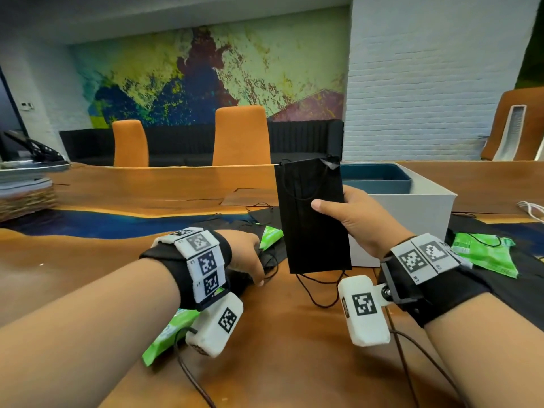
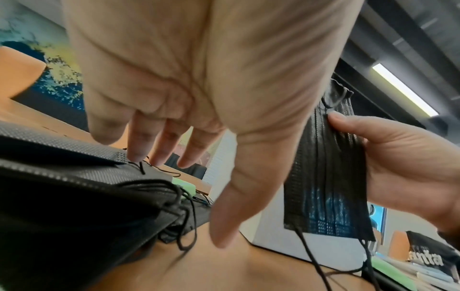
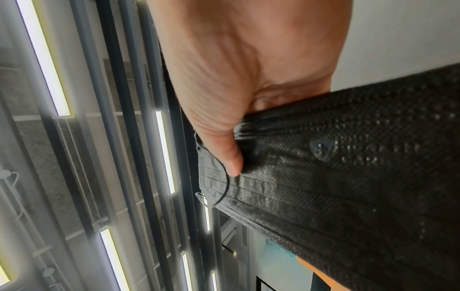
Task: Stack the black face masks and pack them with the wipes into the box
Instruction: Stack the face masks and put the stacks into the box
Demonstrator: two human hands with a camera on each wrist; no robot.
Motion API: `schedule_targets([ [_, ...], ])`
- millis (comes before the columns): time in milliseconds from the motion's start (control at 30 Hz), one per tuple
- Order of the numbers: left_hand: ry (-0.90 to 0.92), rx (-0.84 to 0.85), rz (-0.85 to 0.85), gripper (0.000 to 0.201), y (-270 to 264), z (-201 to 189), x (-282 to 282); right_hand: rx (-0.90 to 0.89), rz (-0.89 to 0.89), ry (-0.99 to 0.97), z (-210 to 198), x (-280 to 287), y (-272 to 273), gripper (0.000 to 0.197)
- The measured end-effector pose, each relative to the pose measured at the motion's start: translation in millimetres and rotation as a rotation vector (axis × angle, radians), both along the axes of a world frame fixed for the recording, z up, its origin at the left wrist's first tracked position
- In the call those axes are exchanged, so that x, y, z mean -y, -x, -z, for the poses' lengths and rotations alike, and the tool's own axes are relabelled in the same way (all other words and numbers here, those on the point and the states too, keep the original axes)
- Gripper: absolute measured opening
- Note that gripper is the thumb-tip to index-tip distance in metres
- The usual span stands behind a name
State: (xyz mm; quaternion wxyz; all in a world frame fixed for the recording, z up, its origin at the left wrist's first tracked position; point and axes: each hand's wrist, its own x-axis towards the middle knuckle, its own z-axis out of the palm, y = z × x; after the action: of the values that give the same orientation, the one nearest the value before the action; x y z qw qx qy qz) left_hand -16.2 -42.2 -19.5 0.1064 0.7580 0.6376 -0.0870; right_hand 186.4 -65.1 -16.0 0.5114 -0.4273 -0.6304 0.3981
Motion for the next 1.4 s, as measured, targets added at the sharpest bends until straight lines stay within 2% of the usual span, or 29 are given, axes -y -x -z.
schedule_targets([
  [133,-0.033,-0.061,-0.008,0.083,4,0,4,-0.003,0.011,0.007,1,0,0,0.011],
  [400,-0.080,-0.211,0.018,0.061,2,12,7,0.004,0.013,0.019,2,1,1,0.010],
  [500,-0.093,-0.264,0.054,0.041,0,13,4,-0.001,0.014,0.017,2,1,0,0.010],
  [600,-0.156,-0.220,0.074,0.013,4,3,-1,-0.014,0.010,0.013,1,2,-1,0.011],
  [733,-0.271,0.000,0.054,0.005,14,-27,-3,-0.037,0.009,-0.008,-5,1,-5,0.015],
  [867,-0.383,0.309,0.011,0.007,33,-61,-8,-0.119,0.016,-0.031,-10,1,-8,0.017],
  [933,-0.378,0.596,0.002,0.003,40,-72,-11,-0.181,-0.006,-0.036,-12,2,-8,0.017],
  [1033,-0.268,1.162,-0.031,0.011,38,-80,-5,-0.247,-0.079,-0.024,-14,5,-6,0.018],
  [1100,-0.199,1.377,-0.043,0.012,31,-78,0,-0.294,-0.137,0.005,-13,6,-3,0.019],
  [1233,-0.061,1.480,-0.028,0.020,19,-54,3,-0.376,-0.218,0.080,-7,6,6,0.026],
  [1400,0.104,1.467,-0.049,0.029,2,-26,5,-0.311,-0.298,0.199,4,1,11,0.025],
])
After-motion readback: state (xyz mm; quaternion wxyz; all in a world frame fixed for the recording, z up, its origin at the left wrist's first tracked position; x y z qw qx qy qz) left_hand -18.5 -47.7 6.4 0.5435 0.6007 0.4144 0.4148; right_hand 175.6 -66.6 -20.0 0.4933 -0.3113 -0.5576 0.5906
